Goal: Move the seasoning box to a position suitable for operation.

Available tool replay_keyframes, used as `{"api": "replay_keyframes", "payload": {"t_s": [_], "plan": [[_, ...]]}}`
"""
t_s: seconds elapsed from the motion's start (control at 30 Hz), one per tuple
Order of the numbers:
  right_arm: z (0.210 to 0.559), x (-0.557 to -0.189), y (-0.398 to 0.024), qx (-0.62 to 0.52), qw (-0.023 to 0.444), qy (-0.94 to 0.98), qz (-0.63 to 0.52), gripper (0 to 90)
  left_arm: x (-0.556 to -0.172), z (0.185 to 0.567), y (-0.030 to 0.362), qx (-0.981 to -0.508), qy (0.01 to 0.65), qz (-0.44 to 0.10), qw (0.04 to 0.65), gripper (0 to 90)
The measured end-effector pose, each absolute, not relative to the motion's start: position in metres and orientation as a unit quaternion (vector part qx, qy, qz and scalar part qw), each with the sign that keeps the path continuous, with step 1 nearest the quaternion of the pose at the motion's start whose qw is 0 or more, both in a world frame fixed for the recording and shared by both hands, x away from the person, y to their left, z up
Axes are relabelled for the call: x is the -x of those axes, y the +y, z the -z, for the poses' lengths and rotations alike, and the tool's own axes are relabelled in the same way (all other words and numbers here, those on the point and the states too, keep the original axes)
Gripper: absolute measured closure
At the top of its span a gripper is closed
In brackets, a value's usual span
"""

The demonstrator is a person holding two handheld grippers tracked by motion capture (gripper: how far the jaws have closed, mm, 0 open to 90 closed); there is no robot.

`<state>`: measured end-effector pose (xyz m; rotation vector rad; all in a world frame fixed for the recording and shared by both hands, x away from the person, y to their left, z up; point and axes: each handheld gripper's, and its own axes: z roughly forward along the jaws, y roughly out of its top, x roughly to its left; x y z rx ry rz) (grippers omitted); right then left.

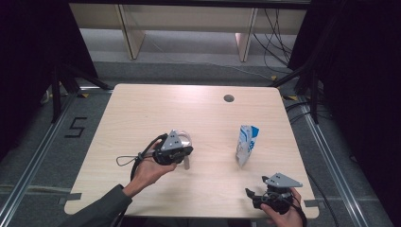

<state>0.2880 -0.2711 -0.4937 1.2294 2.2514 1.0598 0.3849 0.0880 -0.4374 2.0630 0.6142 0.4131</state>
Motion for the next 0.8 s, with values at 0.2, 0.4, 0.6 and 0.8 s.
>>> {"api": "replay_keyframes", "payload": {"t_s": [0.2,0.4,0.6,0.8], "plan": [[0.493,-0.288,-0.271,-0.431,0.193,0.799,-0.372,22.3,-0.38,0.439,0.102,-0.84,0.249,-0.177,0.449,87.6],[0.493,-0.288,-0.27,-0.436,0.181,0.798,-0.375,22.3,-0.375,0.443,0.116,-0.845,0.247,-0.182,0.438,86.7],[0.493,-0.288,-0.27,-0.438,0.18,0.797,-0.374,22.3,-0.371,0.446,0.126,-0.836,0.248,-0.19,0.451,85.7],[0.493,-0.288,-0.269,-0.437,0.181,0.797,-0.376,22.5,-0.358,0.446,0.133,-0.82,0.245,-0.207,0.473,75.8]]}}
